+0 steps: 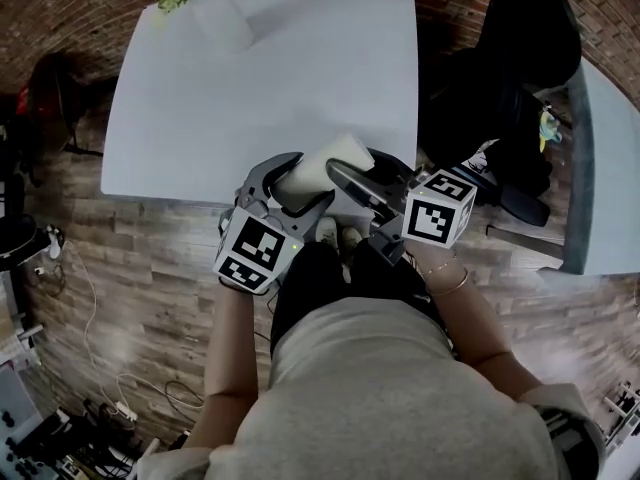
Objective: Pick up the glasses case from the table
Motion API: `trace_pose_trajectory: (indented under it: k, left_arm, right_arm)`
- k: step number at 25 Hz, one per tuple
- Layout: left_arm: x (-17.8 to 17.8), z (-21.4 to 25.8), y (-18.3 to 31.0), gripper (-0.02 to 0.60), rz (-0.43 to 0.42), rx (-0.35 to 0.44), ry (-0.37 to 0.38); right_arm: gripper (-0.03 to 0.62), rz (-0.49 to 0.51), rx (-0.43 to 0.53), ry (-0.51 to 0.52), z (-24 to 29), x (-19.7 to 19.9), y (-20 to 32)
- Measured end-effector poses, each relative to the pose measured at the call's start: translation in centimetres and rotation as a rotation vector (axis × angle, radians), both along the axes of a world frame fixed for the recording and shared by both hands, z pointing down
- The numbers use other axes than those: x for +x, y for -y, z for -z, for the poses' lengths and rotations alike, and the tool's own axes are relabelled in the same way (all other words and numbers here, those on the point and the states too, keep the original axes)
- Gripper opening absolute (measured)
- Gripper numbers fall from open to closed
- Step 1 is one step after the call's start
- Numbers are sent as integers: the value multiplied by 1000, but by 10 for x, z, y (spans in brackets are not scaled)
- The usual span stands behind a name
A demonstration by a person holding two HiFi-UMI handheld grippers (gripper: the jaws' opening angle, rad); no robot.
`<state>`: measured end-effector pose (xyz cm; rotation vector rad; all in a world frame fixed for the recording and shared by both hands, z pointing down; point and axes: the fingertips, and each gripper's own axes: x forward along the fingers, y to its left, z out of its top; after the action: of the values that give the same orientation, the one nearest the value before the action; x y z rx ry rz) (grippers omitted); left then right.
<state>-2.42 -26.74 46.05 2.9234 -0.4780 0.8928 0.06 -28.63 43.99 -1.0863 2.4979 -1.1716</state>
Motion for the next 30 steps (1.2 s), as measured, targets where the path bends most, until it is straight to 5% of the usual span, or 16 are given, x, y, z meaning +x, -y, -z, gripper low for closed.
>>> trace_pose_trajectory:
  k: [12, 23, 30]
  left_arm:
    - [-19, 37, 0, 293, 135, 83, -59]
    - [-37, 61, 5, 293, 265, 242, -17]
    - [-59, 105, 16, 286, 432, 256, -214]
  right_arm:
    - [140, 62, 90, 25, 49, -24, -1]
    - [138, 51, 158, 44, 85, -25, 13]
    - [138, 12, 245, 0, 109, -20, 22]
